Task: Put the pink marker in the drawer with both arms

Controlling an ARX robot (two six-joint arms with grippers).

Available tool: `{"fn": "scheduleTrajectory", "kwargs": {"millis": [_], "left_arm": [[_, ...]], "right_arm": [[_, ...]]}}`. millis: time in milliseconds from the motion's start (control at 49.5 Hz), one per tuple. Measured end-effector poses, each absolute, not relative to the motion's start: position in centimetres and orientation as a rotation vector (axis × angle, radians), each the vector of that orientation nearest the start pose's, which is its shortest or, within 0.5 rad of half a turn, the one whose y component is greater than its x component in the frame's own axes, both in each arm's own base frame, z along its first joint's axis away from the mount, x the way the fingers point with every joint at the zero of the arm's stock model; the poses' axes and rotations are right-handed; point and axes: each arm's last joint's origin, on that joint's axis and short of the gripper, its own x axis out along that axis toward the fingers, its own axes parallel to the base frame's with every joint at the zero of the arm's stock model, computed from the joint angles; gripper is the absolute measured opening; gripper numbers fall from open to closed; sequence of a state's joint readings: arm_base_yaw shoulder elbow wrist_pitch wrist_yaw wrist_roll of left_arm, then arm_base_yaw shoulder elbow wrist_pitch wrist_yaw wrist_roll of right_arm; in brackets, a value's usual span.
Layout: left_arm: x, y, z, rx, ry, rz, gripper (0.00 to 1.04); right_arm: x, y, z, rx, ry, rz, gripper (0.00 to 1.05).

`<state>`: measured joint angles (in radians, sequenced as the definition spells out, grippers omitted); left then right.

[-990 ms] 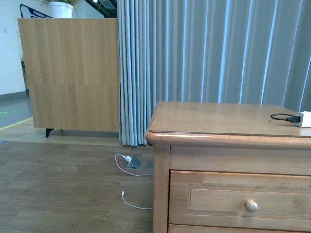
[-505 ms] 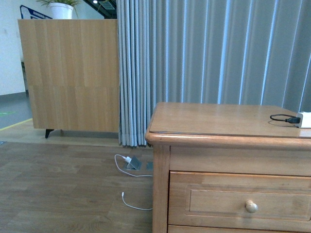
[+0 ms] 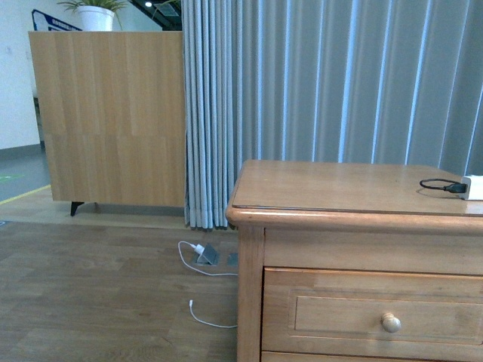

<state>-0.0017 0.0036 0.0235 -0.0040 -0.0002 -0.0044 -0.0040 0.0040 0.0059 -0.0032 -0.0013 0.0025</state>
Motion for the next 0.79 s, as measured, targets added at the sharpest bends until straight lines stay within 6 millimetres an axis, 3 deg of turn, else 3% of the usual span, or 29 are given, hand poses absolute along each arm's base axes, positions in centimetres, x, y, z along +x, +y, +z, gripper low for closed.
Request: {"fn": "scheduleTrajectory", "kwargs": {"millis": [384, 505, 647, 788], "left_arm": [[9.65, -0.02, 17.08, -0.004, -0.016, -0.002, 0.99], [9.65, -0.02, 17.08, -0.004, -0.016, -0.002, 0.99], [9.65, -0.02, 17.08, -0.004, -0.016, -0.002, 0.99], [9.65, -0.02, 17.08, -0.004, -0.016, -0.002, 0.99]], "right_arm": [[9.76, -0.04, 16.49, 0.001, 0.001, -0.003, 0.02], [9.76, -0.04, 16.49, 0.001, 0.001, -0.003, 0.30], [9.76, -0.04, 16.49, 0.001, 0.001, -0.003, 0.55], [9.76, -0.04, 16.49, 0.001, 0.001, -0.003, 0.90]]}}
